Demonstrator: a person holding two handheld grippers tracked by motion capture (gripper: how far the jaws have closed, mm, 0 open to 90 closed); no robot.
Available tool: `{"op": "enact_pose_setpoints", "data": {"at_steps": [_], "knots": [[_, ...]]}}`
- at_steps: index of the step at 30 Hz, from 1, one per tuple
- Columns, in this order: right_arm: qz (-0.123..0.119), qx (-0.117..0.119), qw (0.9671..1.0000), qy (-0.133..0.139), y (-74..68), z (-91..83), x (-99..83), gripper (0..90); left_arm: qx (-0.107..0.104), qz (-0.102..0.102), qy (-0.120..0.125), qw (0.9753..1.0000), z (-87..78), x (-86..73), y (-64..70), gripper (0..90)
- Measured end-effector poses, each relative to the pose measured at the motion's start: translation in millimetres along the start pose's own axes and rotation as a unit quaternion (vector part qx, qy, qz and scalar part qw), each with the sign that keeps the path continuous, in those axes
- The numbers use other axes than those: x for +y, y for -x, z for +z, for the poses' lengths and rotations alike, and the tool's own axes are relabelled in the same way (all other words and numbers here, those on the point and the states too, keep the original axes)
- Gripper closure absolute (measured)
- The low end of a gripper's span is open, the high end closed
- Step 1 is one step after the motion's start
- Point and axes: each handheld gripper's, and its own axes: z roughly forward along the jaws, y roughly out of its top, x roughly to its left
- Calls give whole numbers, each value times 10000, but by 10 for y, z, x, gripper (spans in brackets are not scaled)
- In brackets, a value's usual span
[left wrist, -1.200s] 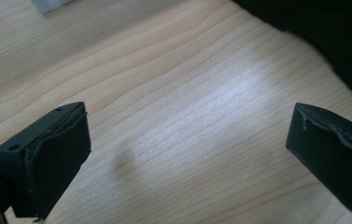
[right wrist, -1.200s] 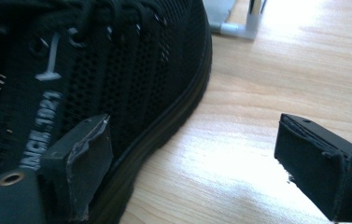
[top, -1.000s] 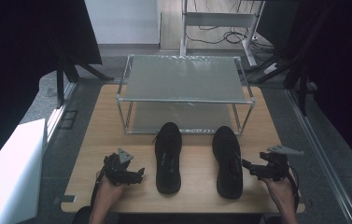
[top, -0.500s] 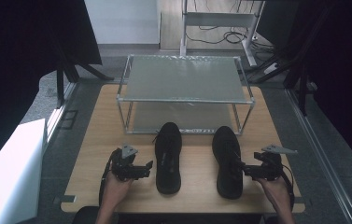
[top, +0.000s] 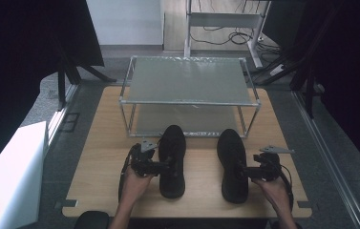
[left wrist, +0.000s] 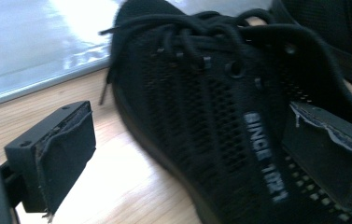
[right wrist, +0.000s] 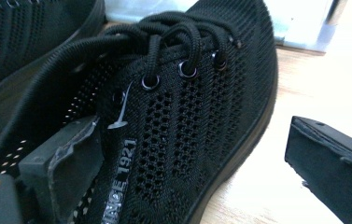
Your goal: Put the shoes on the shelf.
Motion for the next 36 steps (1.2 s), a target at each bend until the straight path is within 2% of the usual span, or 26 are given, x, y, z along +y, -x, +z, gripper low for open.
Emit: {"op": "enact_pose_setpoints", "data": {"at_steps": [3,4,6,7,9,12,14,17,19,22,23,26,28,31,33,36], "knots": [[1,-5,10000,-26,-15,40,3,84,-100,8,-90,9999,59,10,25,42],[4,9,10000,-25,-13,49,5,105,-70,28,-188,9998,94,3,32,44],[10,127,9998,-124,-31,77,7,171,-25,64,-290,9996,143,-11,42,45],[-66,187,9996,-211,-64,93,3,173,-34,76,-340,9994,166,-21,51,46],[-243,-31,9994,-244,-124,115,1,191,2,71,-395,9992,204,-34,49,50],[-240,-170,9993,-233,-125,137,3,228,143,109,-483,9987,270,-30,58,51],[-218,-313,9989,-276,-122,164,-3,262,120,88,-524,9985,303,-19,63,69],[-329,-605,9972,-291,-126,201,-12,339,159,85,-515,9985,331,-9,82,199],[-341,-744,9963,-281,-130,202,-7,405,357,93,-531,9979,335,1,100,287],[-371,-942,9947,-199,-125,188,-5,567,523,128,-510,9972,315,-4,97,404],[-428,-1028,9936,-172,-124,178,-6,618,534,130,-495,9973,302,-10,71,470],[-496,-1177,9918,-80,-119,147,-14,726,477,8,-501,9976,266,-30,-36,594],[-328,-1135,9930,18,-96,129,-22,746,370,-163,-456,9981,233,-55,-121,656],[-72,-1038,9945,105,-51,102,-33,758,384,-235,-359,9983,187,-85,-190,744],[186,-888,9958,148,-6,78,-36,760,221,-443,-266,9984,167,-109,-265,777],[502,-708,9960,209,49,51,-42,765,-76,-786,-124,9968,144,-146,-387,789]]}}
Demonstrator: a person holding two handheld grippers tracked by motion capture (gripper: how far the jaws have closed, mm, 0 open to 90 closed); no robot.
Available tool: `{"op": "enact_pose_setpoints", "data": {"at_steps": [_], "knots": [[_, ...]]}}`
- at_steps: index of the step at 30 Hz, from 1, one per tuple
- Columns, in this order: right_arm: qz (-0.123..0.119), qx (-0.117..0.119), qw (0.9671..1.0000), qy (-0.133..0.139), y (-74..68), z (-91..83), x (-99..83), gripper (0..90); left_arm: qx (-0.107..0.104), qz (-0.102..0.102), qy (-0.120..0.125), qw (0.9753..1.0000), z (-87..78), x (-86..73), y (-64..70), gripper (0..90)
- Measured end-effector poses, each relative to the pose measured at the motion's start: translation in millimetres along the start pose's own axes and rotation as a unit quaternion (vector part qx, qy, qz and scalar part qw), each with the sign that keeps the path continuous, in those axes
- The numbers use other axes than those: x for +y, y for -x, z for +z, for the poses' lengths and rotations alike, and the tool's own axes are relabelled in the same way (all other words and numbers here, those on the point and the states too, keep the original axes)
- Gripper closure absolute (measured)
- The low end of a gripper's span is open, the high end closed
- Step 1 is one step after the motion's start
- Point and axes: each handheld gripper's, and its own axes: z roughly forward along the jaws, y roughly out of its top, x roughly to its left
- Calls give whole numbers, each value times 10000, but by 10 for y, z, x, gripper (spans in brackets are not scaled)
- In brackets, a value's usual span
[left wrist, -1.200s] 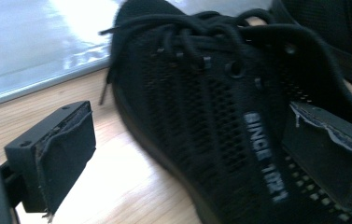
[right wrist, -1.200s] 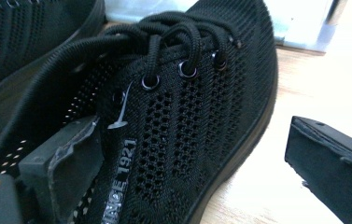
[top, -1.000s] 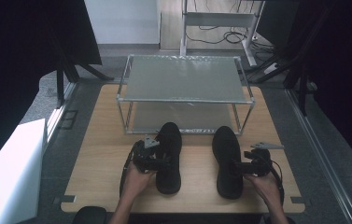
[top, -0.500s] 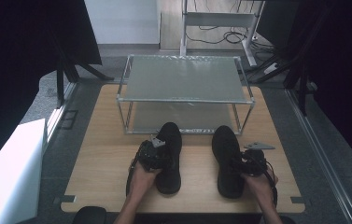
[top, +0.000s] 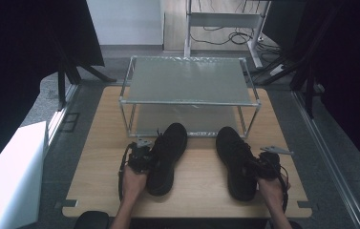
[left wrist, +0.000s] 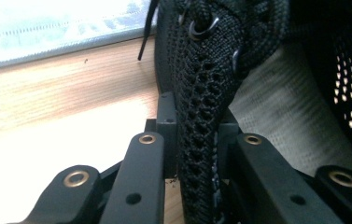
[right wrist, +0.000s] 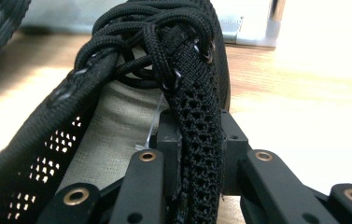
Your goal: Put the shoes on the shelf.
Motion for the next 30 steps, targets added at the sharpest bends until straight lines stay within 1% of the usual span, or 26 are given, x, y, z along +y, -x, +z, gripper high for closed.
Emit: {"op": "enact_pose_setpoints", "data": {"at_steps": [2,4,8,9,10,11,14,17,19,20,22,24,26,27,30], "knots": [[259,214,9994,21,43,-7,-1,769,-160,-158,49,9997,-10,-10,-54,793],[480,497,9976,76,63,-9,-5,769,-372,-344,118,9986,-17,-18,-99,797],[566,710,9957,203,17,-44,22,768,-525,-426,217,9975,-65,-13,-121,798],[616,793,9947,234,10,-52,30,768,-576,-461,263,9969,-91,-8,-121,798],[712,921,9929,248,2,-61,36,769,-618,-497,286,9964,-109,-4,-121,798],[770,993,9917,269,-1,-63,37,768,-720,-558,347,9952,-136,2,-124,798],[1018,1310,9856,337,-16,-64,41,768,-910,-721,484,9921,-198,12,-119,797],[1168,1550,9801,407,-44,-67,51,768,-1033,-780,552,9900,-252,14,-92,797],[1261,1690,9765,442,-76,-77,65,767,-1079,-794,596,9892,-285,10,-69,795],[1274,1729,9755,469,-86,-78,69,767,-1086,-803,621,9889,-304,7,-54,795],[1319,1860,9722,525,-119,-83,81,767,-1057,-806,660,9889,-348,4,-22,795],[1402,1981,9686,548,-147,-88,87,767,-1079,-798,737,9882,-389,-3,-1,794],[1465,2134,9641,591,-179,-89,90,767,-1116,-842,796,9870,-436,-12,19,795],[1485,2172,9628,610,-189,-90,89,767,-1131,-855,826,9865,-460,-17,26,795],[1594,2335,9570,656,-219,-103,89,767,-1209,-935,927,9839,-526,-32,46,794]]}}
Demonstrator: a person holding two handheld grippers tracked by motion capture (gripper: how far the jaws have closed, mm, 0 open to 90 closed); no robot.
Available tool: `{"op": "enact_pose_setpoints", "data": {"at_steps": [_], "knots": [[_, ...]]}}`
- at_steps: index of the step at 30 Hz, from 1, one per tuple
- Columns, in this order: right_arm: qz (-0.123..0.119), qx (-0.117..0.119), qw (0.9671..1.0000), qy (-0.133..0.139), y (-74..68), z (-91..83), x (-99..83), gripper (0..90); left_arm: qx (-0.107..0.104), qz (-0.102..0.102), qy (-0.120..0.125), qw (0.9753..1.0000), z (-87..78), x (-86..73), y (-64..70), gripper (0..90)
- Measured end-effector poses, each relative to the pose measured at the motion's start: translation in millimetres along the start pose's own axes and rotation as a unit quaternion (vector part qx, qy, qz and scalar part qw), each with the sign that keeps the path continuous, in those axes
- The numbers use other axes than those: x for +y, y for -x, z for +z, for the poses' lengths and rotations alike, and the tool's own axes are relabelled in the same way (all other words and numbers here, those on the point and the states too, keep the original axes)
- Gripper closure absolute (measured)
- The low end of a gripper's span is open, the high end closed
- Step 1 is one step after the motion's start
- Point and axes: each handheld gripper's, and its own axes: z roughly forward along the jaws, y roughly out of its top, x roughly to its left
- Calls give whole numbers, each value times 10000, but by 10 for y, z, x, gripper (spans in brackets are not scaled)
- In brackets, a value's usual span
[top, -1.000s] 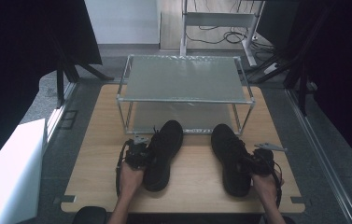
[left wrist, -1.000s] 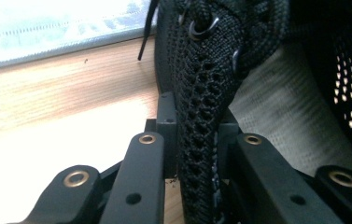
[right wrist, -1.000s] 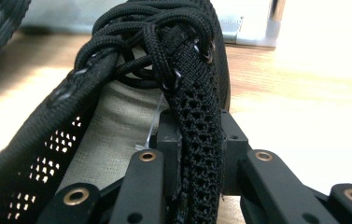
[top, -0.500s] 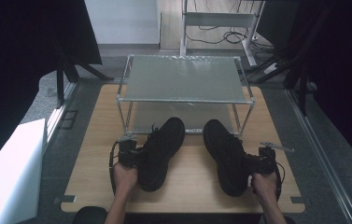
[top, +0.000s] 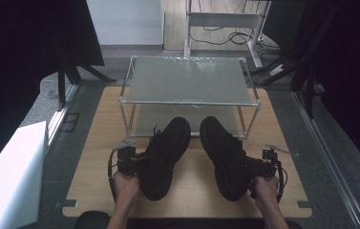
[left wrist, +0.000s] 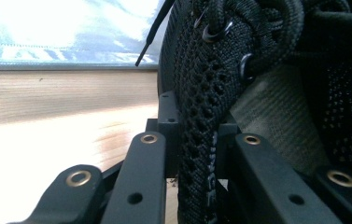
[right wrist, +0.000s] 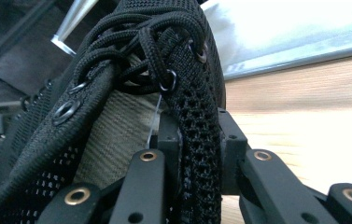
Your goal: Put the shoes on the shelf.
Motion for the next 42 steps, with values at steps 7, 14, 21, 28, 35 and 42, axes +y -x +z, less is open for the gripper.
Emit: {"op": "enact_pose_setpoints", "data": {"at_steps": [7,14,21,28,35,42], "knots": [[253,410,9987,180,-109,-28,25,767,-247,-193,327,9990,-120,32,112,794],[289,641,9971,296,-279,-19,90,766,-304,-187,638,9973,-195,125,273,792],[372,790,9953,419,-391,-4,187,766,-310,-382,879,9949,-211,212,356,791],[361,773,9948,550,-540,13,356,765,-249,-492,1033,9931,-197,355,407,787],[407,724,9941,697,-663,89,547,766,-233,-588,1197,9908,-175,559,435,786],[466,644,9935,813,-746,183,761,766,-97,-679,1313,9890,-125,789,427,782]]}}
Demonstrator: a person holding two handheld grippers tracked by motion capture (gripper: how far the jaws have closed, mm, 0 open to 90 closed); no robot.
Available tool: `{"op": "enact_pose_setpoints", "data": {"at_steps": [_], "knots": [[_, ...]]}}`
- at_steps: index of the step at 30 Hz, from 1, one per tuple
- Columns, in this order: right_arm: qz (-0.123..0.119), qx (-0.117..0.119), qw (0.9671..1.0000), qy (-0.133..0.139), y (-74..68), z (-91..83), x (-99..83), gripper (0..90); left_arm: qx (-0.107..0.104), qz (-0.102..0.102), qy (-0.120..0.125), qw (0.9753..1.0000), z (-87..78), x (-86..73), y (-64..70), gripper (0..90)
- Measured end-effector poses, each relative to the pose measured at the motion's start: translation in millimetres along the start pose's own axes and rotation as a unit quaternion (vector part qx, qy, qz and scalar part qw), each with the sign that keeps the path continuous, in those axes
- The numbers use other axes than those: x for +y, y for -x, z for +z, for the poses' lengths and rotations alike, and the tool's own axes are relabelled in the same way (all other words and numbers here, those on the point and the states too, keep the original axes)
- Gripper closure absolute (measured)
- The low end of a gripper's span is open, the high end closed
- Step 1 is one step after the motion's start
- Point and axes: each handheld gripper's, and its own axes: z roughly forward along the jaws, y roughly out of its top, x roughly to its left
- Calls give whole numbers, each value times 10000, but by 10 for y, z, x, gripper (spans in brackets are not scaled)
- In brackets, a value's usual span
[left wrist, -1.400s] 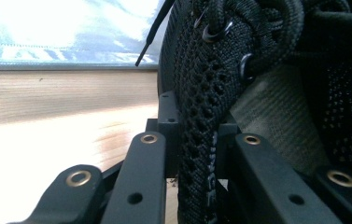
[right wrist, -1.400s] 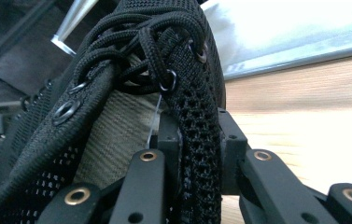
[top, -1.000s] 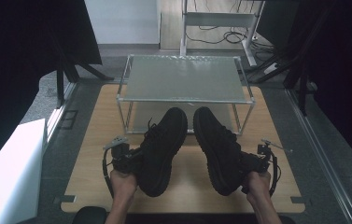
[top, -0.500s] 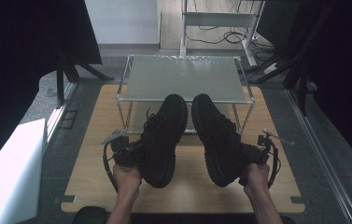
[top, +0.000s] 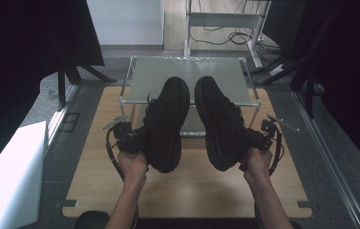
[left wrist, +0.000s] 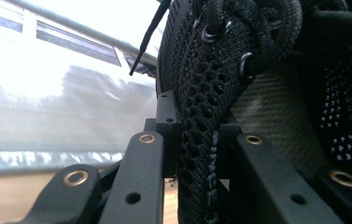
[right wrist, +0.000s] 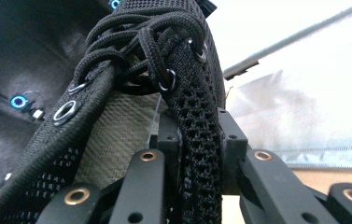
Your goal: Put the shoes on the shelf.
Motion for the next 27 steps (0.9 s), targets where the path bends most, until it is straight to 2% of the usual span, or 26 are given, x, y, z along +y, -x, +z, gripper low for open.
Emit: {"op": "enact_pose_setpoints", "data": {"at_steps": [6,13,19,27], "knots": [[-35,-159,9998,141,-35,114,193,766,85,-172,91,9998,133,185,2,782],[31,-371,9991,180,-36,285,373,766,241,-248,73,9994,310,396,17,781],[83,-506,9985,192,-34,438,486,766,447,-183,60,9988,472,584,54,781],[137,-787,9966,225,-2,592,667,766,795,-192,42,9966,675,792,47,781]]}}
